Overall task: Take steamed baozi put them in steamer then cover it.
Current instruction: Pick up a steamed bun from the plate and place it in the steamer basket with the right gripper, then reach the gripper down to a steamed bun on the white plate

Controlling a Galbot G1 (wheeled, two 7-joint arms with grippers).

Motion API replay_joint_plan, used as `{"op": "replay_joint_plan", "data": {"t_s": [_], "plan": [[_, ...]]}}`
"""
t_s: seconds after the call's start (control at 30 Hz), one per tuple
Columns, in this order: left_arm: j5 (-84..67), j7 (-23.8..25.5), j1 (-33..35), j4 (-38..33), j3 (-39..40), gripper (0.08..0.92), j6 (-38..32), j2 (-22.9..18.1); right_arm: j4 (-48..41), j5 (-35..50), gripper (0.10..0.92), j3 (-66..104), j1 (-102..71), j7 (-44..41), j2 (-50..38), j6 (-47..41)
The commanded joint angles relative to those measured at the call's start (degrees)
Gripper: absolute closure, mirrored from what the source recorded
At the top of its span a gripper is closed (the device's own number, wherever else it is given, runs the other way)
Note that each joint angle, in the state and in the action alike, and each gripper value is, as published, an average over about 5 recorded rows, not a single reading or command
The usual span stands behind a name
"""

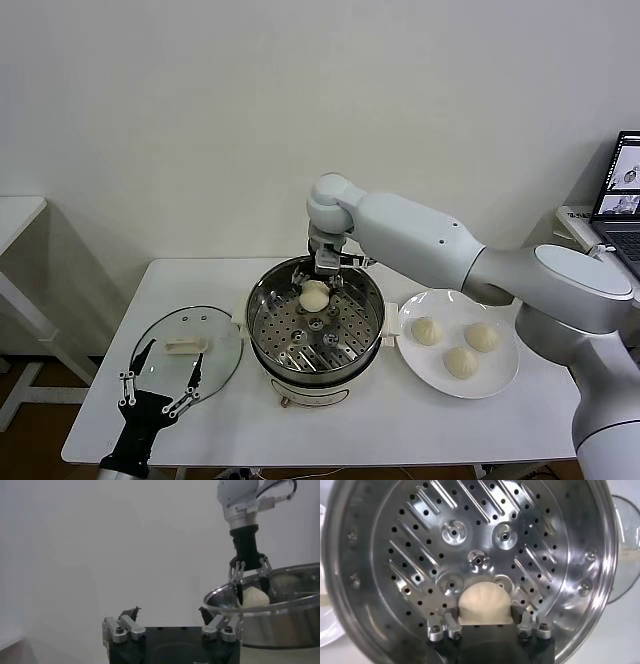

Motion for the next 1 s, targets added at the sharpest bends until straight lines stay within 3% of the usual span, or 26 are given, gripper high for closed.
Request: {"op": "replay_joint_plan", "data": {"t_s": [0.03,0.27,0.4,0.67,1.0], "plan": [[-0.05,-0.09,-0.41,0.33,0.06,0.177,0.24,0.03,3.99,10.09,0.206,0.29,3.45,-1.43,-5.37,-5.11],[-0.06,-0.13,-0.96,0.18,0.62,0.177,0.7,0.24,7.09,33.89,0.203,-4.0,14.7,0.22,-22.0,-27.0],[-0.05,-0.13,-1.3,0.11,1.12,0.177,0.91,0.48,4.79,41.01,0.203,-9.56,18.57,1.58,-30.24,-37.43],[0.02,-0.15,-1.71,0.07,1.93,0.177,1.08,0.77,4.02,42.42,0.203,-19.4,12.98,5.51,-38.87,-43.89],[0.1,-0.32,-1.24,-0.19,1.36,0.177,1.1,0.57,-0.14,36.31,0.203,-15.2,-1.43,11.49,-35.39,-44.2]]}}
